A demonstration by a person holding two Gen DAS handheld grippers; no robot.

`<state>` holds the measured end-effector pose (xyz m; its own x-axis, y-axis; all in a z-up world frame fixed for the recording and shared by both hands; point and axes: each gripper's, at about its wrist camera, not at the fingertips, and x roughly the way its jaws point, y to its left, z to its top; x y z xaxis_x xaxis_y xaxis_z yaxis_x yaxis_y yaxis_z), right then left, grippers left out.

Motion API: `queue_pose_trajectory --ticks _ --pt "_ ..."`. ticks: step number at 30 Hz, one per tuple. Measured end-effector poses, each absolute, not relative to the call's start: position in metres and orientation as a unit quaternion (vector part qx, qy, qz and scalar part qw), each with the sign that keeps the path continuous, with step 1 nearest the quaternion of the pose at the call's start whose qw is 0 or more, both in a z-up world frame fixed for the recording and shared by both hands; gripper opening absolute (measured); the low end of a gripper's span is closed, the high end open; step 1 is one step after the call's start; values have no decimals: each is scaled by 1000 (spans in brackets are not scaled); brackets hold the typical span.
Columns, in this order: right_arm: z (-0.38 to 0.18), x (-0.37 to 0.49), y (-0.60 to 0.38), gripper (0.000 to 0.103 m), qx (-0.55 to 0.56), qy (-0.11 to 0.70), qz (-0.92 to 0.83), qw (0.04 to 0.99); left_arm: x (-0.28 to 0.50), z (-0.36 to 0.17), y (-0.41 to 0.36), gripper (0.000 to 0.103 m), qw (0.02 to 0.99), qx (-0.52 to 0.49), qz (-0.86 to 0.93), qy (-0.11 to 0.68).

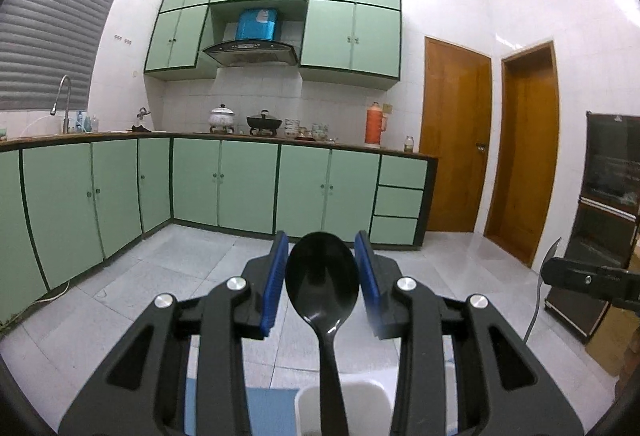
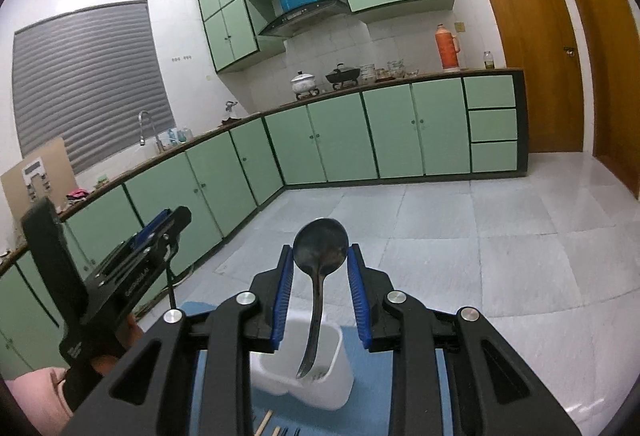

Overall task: Organize utensils
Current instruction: 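Lift both spoons and drop them into the white holder compartments, then move both open tools back over the row of chopsticks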

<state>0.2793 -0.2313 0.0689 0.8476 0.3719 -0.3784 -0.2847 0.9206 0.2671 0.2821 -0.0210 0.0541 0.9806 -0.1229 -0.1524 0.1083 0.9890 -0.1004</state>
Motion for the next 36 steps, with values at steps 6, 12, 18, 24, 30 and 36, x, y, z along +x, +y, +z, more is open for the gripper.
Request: queue_pose_trajectory --ticks 6,12,18,24,30,36 --pt "62 307 -212 27 81 216 156 960 304 43 -26 33 994 -51 -48 86" --pt "39 320 -202 27 78 230 140 960 315 29 -25 33 991 -76 -45 102" --pt "9 323 -194 27 67 261 146 952 315 10 -27 34 988 -75 -48 123" --pt "-5 316 -191 34 79 280 170 941 300 6 -18 48 986 -83 -52 134" --pt "-6 282 -202 57 95 266 164 945 259 11 -5 70 985 -87 -55 137" --pt "-24 214 -215 78 80 270 135 950 195 4 1 86 982 -69 -45 172"
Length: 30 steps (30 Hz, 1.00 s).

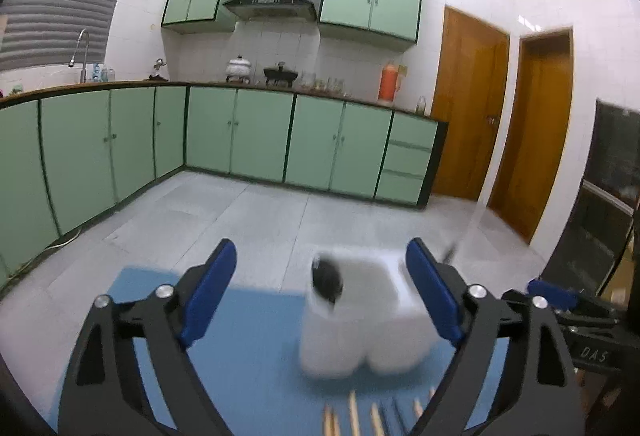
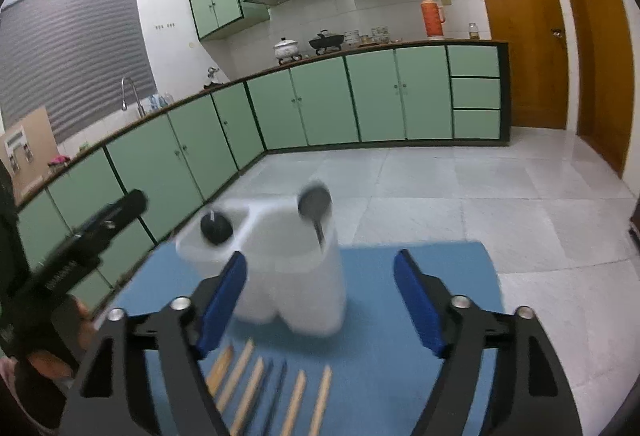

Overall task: Organize utensils
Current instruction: 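Move both open tools back over the row of chopsticks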

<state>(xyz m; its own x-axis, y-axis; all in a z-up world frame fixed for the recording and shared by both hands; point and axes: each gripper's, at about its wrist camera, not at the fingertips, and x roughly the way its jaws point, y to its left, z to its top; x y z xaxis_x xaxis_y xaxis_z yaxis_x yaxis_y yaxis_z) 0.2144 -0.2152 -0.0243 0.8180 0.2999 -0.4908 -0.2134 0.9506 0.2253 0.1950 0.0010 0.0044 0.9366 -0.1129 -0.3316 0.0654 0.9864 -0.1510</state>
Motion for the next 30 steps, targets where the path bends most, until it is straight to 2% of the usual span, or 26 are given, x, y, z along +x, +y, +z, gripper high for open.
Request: queue_pose_trajectory --ticks 5,12,18,20,25,28,30 --pt "-52 150 -220 81 67 294 116 946 137 -20 4 88 972 -58 -40 226" --pt "-85 76 -223 78 77 318 88 941 81 -59 13 89 957 -41 -18 288" --pt "-101 49 -223 59 72 329 74 939 58 -80 16 88 950 -33 -16 311" --pt "-108 44 -222 50 65 338 80 935 54 -84 14 88 948 -23 -15 318" --pt "-116 42 -210 36 51 359 108 926 54 -96 6 77 936 -9 -28 350" --pt "-121 45 -201 26 42 377 118 918 57 -100 7 74 931 -6 -34 363" --pt "-124 48 -198 25 37 389 123 912 59 -104 8 71 927 -8 -39 374"
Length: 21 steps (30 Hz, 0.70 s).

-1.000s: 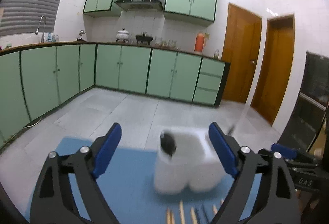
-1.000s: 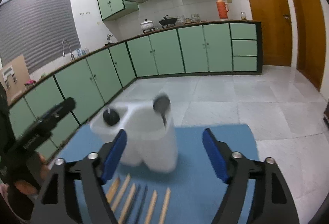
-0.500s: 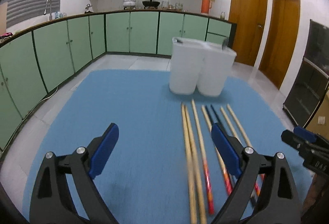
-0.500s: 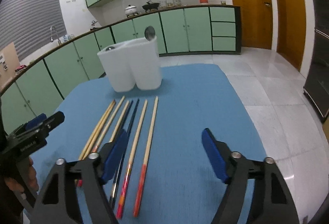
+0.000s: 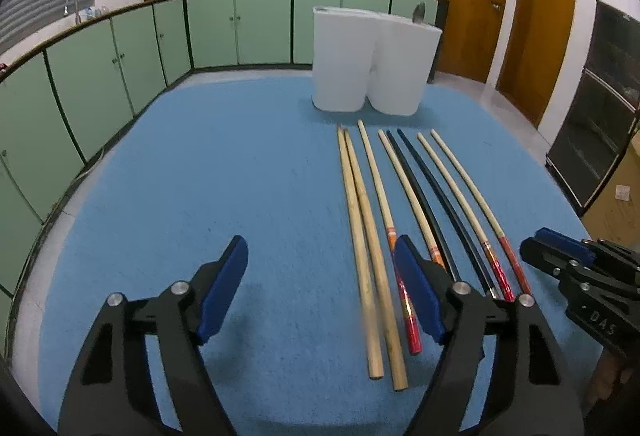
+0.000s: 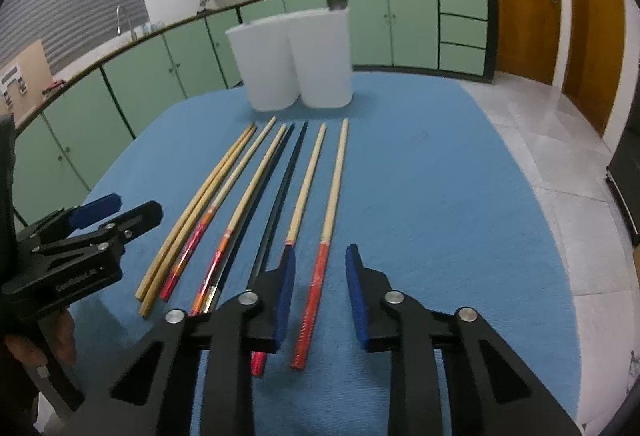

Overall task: Organize utensils
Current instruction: 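Move both open tools back over the row of chopsticks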

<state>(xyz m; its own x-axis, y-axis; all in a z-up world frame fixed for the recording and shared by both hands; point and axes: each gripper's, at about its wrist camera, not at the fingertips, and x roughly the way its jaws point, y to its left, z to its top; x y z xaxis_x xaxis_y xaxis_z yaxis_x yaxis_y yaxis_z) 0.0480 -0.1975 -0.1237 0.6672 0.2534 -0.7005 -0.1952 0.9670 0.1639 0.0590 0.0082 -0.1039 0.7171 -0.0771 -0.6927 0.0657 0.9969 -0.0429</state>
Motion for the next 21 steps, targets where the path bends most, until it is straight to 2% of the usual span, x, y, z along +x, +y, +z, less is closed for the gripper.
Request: queue_pose_trajectory --ticks 3,7,14,17,19,21 --pt "-129 53 -193 19 31 408 123 904 65 -111 12 65 918 -13 -43 393" --pt "-134 59 -189 19 27 425 121 897 71 -121 8 56 906 -17 -48 420" --pt "-134 64 -185 16 17 428 117 896 73 -126 -2 53 900 1 -47 433" --pt "-134 66 -184 8 10 429 112 896 73 -126 -6 36 900 9 -49 433" --pt "-133 66 -184 7 7 429 107 897 74 -124 -6 19 901 9 -46 432" --pt "-133 68 -188 6 8 428 96 899 77 -123 -3 7 901 0 -46 431"
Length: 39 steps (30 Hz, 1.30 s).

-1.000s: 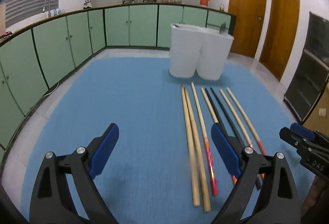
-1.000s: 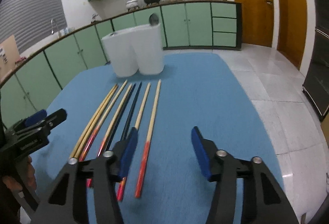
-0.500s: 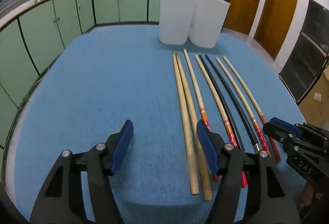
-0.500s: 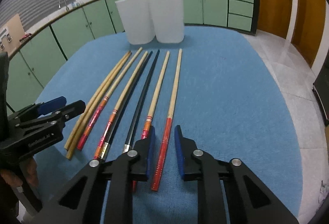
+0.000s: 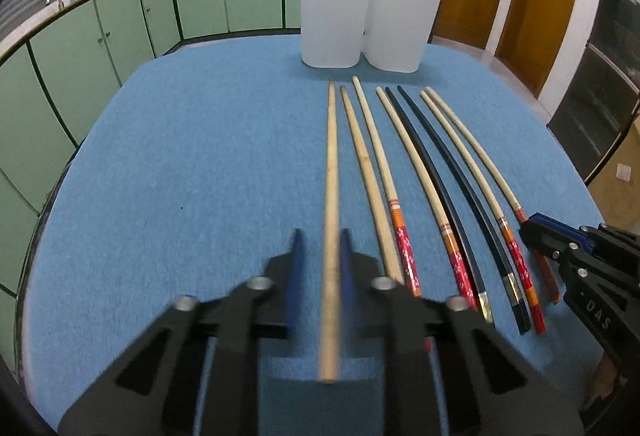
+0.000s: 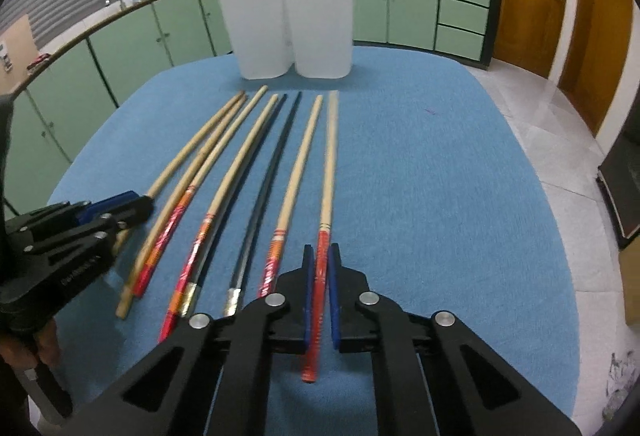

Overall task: Organize utensils
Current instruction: 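Move both open tools back over the row of chopsticks, then grasp a plain wooden chopstick with the left tool while the right tool grasps a red chopstick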

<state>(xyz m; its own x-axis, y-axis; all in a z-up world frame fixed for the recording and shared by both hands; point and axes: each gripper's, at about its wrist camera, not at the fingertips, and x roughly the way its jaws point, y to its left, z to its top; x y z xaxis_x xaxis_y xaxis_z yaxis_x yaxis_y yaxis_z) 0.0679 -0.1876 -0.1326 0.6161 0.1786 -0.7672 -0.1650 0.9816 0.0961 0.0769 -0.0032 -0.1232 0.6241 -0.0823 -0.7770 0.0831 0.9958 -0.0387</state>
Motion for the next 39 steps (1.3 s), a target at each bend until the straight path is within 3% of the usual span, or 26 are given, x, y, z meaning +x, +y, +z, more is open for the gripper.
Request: queue_pose_trajectory --ticks 8,10,12,39 --pt "-133 70 -200 9 29 429 110 896 80 -121 -3 9 899 -20 -66 432" --pt "-129 65 -203 12 34 419 113 900 75 -118 0 30 899 -25 -70 431" --pt "-122 56 -208 13 37 402 117 907 64 -113 4 37 907 -20 -69 416" --pt "-133 24 -211 16 32 431 133 892 35 -123 7 35 900 -5 -69 429"
